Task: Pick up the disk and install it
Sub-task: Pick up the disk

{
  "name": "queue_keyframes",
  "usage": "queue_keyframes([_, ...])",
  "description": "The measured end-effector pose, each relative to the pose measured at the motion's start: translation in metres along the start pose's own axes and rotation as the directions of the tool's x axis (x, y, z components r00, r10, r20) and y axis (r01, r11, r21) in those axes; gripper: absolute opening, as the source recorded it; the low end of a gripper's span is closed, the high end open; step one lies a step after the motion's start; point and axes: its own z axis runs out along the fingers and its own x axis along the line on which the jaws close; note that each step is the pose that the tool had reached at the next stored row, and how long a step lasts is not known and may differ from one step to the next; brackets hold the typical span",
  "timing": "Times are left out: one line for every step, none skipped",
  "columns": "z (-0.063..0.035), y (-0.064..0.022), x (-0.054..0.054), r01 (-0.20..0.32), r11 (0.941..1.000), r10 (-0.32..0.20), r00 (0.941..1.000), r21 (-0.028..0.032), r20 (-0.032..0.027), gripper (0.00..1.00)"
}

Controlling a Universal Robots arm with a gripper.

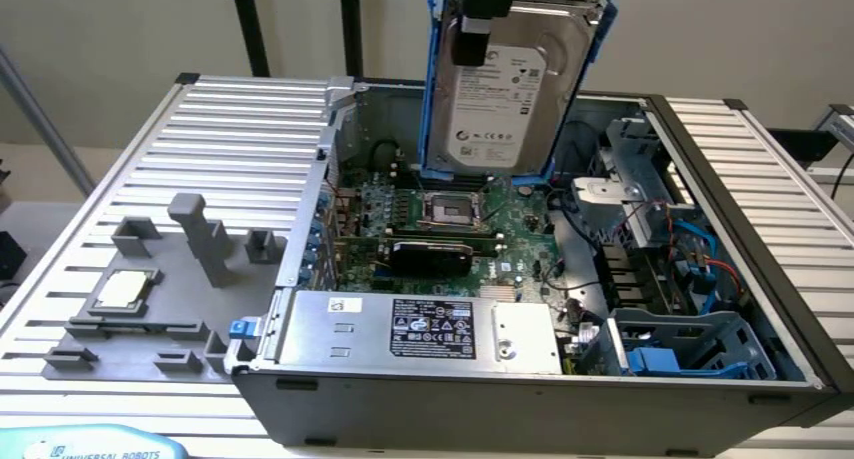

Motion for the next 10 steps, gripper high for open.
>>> queue_keyframes([-0.0002,-0.0045,0.002,0.000,1.0000,0.000,1.0000,-0.0004,0.0000,0.33])
queue_keyframes([-0.0004,-0.0090,0.004,0.000,1.0000,0.000,1.0000,-0.0008,0.0000,0.33])
queue_keyframes([-0.0006,-0.0135,0.006,0.000,1.0000,0.000,1.0000,-0.0012,0.0000,0.33])
queue_keyframes([-0.0008,-0.0180,0.007,0.000,1.0000,0.000,1.0000,-0.0016,0.0000,0.33])
queue_keyframes([-0.0010,-0.0225,0.009,0.000,1.0000,0.000,1.0000,-0.0021,-0.0001,0.33])
queue_keyframes([-0.0012,-0.0270,0.011,0.000,1.0000,0.000,1.0000,-0.0025,0.0000,0.33])
queue_keyframes([-0.0014,-0.0315,0.013,0.000,1.0000,0.000,1.0000,-0.0029,0.0000,0.33])
queue_keyframes([-0.0016,-0.0360,0.015,0.000,1.0000,0.000,1.0000,-0.0033,-0.0001,0.33])
queue_keyframes([-0.0018,-0.0407,0.017,0.000,1.0000,0.000,1.0000,-0.0037,-0.0001,0.33])
queue_keyframes([-0.0020,-0.0451,0.019,0.000,1.0000,0.000,1.0000,-0.0041,-0.0001,0.33])
